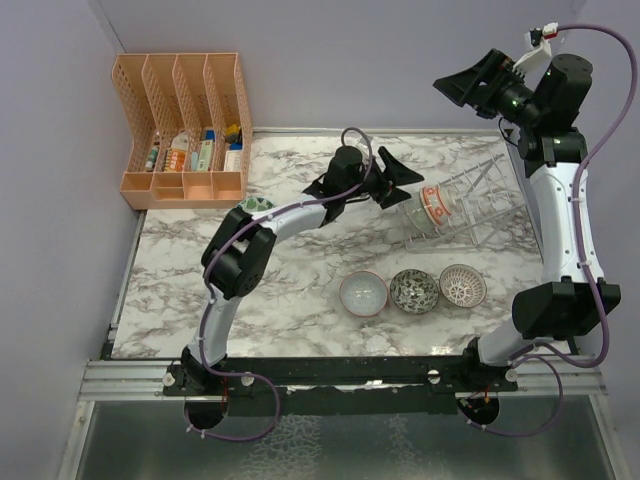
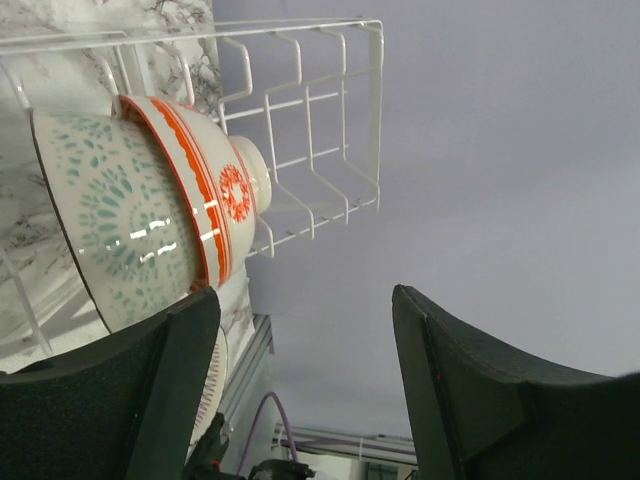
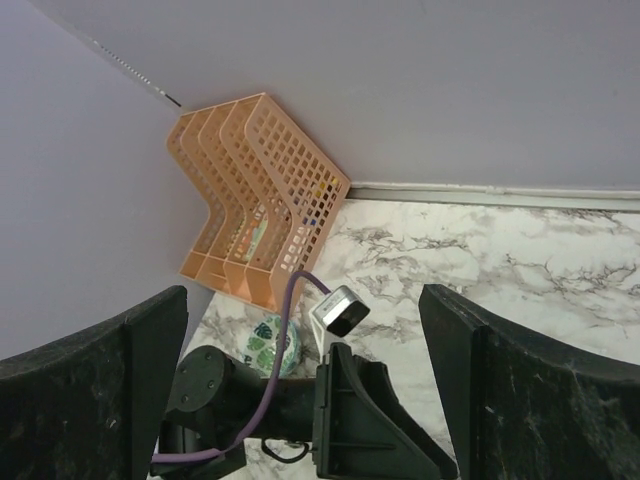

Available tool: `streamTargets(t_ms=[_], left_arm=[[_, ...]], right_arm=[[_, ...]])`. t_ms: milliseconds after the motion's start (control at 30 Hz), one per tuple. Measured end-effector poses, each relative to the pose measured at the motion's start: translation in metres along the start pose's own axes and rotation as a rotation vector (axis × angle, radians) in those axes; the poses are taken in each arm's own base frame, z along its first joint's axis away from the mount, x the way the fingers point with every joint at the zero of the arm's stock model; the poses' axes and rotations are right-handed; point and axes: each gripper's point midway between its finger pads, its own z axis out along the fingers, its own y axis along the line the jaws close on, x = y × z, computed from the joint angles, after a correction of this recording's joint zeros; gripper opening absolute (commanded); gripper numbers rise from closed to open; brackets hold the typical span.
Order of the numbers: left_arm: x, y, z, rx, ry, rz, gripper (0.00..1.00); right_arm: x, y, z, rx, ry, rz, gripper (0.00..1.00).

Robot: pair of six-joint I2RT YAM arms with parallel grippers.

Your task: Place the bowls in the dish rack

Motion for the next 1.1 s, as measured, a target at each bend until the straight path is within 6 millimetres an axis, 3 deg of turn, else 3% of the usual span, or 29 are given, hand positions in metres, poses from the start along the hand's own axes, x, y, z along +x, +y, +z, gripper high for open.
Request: streamTargets(t_ms=[200, 300, 467, 567, 667, 800, 967, 1033, 1100], left_arm=[[0.006, -0.008, -0.029, -0.035, 0.009, 0.059, 0.87], [0.007, -0.008, -0.046, -0.072, 0.013, 0.098, 0.99], [0.005, -0.01, -0.083, -0.172, 0.029, 0.218, 0.99], [0.014, -0.015, -0.107, -0.227, 0.064, 0.313, 0.99], [0.04, -0.019, -0.134, -0.275, 0.137, 0.417, 0.99], [0.096, -0.011, -0.159, -0.349, 0.295, 0.603, 0.97], [0.187, 0.018, -0.173, -0.428, 0.546, 0.845, 0.88], [0.212, 0.027, -0.177, -0.435, 0.612, 0.905, 0.84], [0.224, 0.037, -0.18, -0.452, 0.648, 0.953, 0.83]], right_arm=[[-0.001, 0.003, -0.002, -0.009, -0.004, 0.001, 1.0], [-0.001, 0.005, -0.003, -0.012, -0.005, 0.002, 0.99], [0.0, 0.008, -0.006, -0.015, -0.006, 0.005, 1.0], [0.002, 0.009, -0.009, -0.016, -0.006, 0.006, 1.0], [0.003, 0.01, -0.011, -0.016, -0.006, 0.008, 1.0], [0.005, 0.011, -0.013, -0.015, -0.005, 0.008, 1.0], [0.005, 0.012, -0.015, -0.015, -0.006, 0.008, 1.0], [0.005, 0.012, -0.015, -0.016, -0.007, 0.008, 1.0], [0.005, 0.013, -0.015, -0.016, -0.007, 0.007, 1.0]])
